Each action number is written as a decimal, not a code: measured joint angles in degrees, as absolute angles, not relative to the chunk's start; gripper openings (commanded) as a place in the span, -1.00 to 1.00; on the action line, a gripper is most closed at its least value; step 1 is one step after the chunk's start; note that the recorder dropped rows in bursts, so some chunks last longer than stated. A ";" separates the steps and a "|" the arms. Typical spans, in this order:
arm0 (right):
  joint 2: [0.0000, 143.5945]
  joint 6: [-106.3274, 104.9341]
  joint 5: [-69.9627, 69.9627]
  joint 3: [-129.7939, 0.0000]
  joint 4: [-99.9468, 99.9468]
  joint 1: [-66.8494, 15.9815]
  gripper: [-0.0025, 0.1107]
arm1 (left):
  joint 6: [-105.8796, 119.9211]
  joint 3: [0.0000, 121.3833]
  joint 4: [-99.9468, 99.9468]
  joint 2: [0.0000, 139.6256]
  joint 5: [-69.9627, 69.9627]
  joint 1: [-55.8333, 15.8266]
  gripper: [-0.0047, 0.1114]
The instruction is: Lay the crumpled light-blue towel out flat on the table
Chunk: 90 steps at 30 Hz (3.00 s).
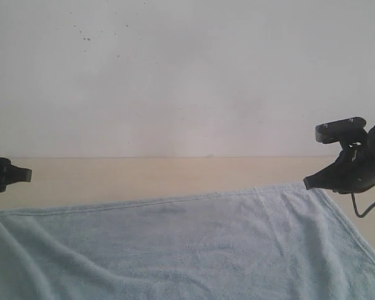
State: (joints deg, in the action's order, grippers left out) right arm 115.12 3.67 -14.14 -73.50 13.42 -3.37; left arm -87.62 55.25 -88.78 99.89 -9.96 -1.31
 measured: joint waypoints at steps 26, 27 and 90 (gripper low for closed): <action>110.32 3.67 -9.90 -72.79 12.60 -3.37 -0.96 | -87.38 65.90 -87.23 116.89 -7.30 -1.31 -0.66; 110.32 3.67 -9.90 -72.79 12.60 -3.37 -0.96 | -87.38 65.90 -86.95 116.89 -8.50 -1.31 -0.78; 93.74 -1.97 -18.97 -72.79 -0.63 -11.27 -0.96 | -78.84 38.54 -62.88 59.75 -4.32 -2.45 -0.85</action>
